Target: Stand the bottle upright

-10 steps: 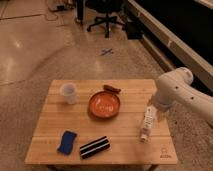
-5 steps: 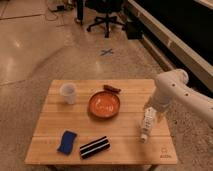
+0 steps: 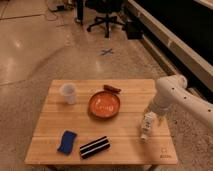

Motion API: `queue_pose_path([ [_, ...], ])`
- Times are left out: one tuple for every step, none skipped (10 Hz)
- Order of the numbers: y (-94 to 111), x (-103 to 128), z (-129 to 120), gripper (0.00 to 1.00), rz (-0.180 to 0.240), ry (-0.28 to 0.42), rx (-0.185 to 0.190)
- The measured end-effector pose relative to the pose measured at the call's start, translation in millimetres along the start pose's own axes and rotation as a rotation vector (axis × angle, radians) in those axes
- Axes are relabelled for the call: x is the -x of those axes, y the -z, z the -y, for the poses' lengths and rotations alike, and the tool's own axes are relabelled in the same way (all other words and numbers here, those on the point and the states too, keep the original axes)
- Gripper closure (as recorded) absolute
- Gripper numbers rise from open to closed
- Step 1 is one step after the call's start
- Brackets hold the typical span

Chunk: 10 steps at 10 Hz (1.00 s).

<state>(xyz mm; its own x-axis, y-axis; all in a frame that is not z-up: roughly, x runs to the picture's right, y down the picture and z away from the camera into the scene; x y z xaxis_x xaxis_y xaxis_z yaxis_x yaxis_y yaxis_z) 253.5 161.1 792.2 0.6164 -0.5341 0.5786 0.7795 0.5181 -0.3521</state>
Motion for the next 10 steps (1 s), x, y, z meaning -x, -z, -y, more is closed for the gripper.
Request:
queue_pose_path([
  [-5,1,0,0.35,0.010,0.019,-0.003],
  [-11,3,0,0.35,0.016,0.036,-0.005],
  [-15,3,-1,0.35,0.017,0.047,-0.004],
  [-22,3,-3,0.35,0.016,0.059,0.001],
  [-26,2,-5,0.35,0.013,0.066,0.007],
  [-30,1,-7,0.35,0.012,0.068,0.015],
  [-34,-1,-10,0.35,0.009,0.071,0.026],
  [-37,-2,-10,0.35,0.007,0.074,0.034],
  [-39,-1,-10,0.35,0.007,0.077,0.038],
  [-41,0,-9,0.35,0.007,0.076,0.039],
])
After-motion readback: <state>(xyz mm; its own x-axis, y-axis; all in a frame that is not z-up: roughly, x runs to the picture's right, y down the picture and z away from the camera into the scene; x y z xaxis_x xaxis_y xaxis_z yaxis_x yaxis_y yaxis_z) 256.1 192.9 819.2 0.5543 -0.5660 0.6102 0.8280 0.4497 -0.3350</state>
